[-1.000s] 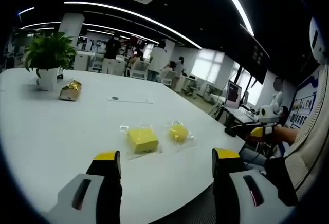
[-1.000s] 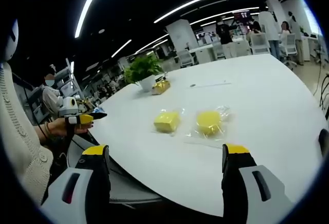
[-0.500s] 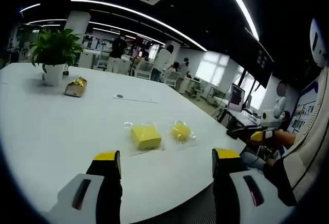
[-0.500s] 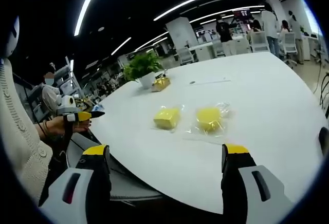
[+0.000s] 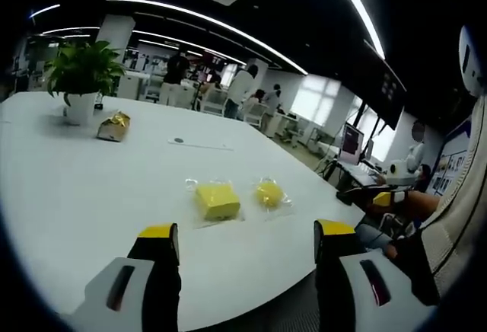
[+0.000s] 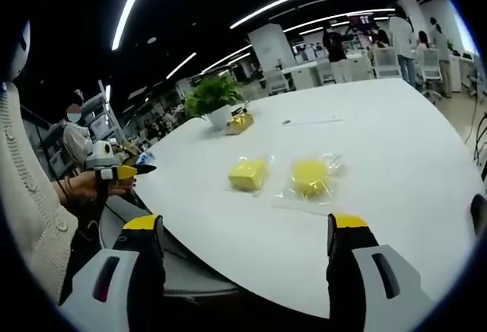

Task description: Compare the silicone blocks by pressing each to a similar depth, holding the contact briefly, and releasing to observe deformation and rebound differences across the visible hardness samples.

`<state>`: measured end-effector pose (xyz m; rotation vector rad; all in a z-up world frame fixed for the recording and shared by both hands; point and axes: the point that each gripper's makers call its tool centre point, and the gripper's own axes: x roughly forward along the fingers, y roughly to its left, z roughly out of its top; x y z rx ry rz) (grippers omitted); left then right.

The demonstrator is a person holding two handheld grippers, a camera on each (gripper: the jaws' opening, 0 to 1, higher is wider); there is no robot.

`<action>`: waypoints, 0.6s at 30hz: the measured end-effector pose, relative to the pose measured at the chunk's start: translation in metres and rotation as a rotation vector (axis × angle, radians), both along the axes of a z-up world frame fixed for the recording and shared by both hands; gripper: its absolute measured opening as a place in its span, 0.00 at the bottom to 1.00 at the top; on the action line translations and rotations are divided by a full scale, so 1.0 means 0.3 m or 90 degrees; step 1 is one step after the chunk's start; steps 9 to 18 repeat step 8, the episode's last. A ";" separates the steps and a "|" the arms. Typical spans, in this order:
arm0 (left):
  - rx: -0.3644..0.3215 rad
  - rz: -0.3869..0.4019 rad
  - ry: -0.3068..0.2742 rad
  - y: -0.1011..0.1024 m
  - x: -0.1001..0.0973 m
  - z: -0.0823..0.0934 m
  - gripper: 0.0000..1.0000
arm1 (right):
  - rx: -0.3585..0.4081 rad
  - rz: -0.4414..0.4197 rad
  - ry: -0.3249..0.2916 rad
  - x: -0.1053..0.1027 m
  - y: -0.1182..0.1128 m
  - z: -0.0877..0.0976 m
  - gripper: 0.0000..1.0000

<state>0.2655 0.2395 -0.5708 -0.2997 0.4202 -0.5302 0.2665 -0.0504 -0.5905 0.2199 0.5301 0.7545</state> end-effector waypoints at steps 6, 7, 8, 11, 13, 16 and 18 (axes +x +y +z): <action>0.004 -0.003 -0.003 0.001 0.006 0.008 0.73 | -0.003 -0.001 0.008 -0.006 -0.004 -0.018 0.83; 0.005 -0.001 -0.004 0.005 0.008 0.008 0.73 | -0.001 -0.005 0.004 -0.003 -0.006 -0.018 0.83; 0.002 0.003 -0.004 0.008 0.010 0.010 0.73 | 0.002 -0.007 0.007 -0.004 -0.006 -0.018 0.84; 0.002 0.003 -0.004 0.008 0.010 0.010 0.73 | 0.002 -0.007 0.007 -0.004 -0.006 -0.018 0.84; 0.002 0.003 -0.004 0.008 0.010 0.010 0.73 | 0.002 -0.007 0.007 -0.004 -0.006 -0.018 0.84; 0.002 0.003 -0.004 0.008 0.010 0.010 0.73 | 0.002 -0.007 0.007 -0.004 -0.006 -0.018 0.84; 0.002 0.003 -0.004 0.008 0.010 0.010 0.73 | 0.002 -0.007 0.007 -0.004 -0.006 -0.018 0.84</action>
